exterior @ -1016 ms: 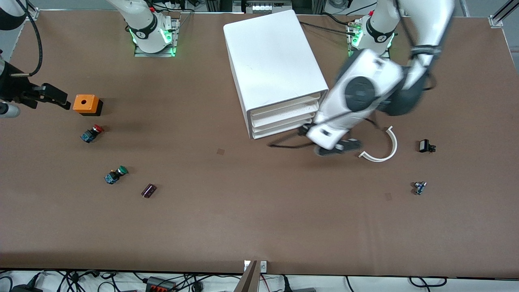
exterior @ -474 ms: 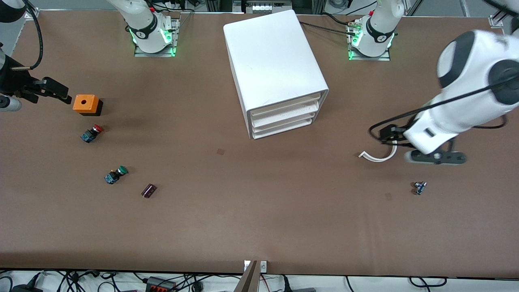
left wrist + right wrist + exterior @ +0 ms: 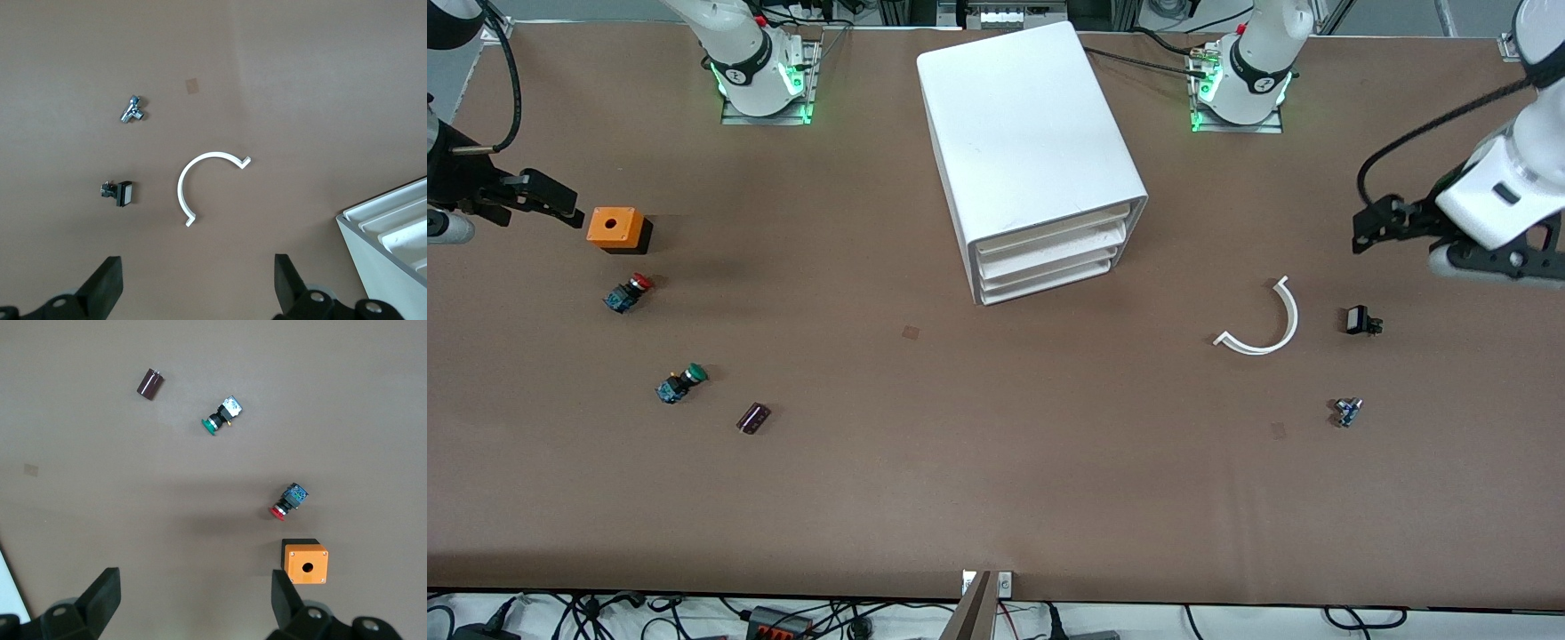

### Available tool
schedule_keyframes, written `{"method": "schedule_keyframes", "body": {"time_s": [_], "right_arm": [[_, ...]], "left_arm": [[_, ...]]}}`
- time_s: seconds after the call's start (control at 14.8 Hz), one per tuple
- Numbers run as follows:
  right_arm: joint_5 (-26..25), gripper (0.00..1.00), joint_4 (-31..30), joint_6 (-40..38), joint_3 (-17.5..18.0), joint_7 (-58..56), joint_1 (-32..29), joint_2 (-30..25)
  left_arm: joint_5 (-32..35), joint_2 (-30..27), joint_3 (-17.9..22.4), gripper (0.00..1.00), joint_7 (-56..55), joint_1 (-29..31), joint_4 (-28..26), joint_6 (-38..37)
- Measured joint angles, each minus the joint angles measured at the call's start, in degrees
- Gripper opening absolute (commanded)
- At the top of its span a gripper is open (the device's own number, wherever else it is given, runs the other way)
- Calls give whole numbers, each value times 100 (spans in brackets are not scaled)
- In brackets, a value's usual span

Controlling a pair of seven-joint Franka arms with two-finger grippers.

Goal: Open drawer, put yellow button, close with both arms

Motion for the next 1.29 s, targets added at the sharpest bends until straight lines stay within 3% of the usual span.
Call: {"method": "schedule_keyframes", "body": {"time_s": [0.27, 1.29], "right_arm": [[-1, 100, -1, -4, 0, 0, 0, 0], [-5, 100, -8, 18, 0, -1, 0, 0]], "left_arm": [[-2, -156, 177, 100, 10, -60, -227, 229], [-8, -157, 170, 100, 14, -75, -261, 182]]}}
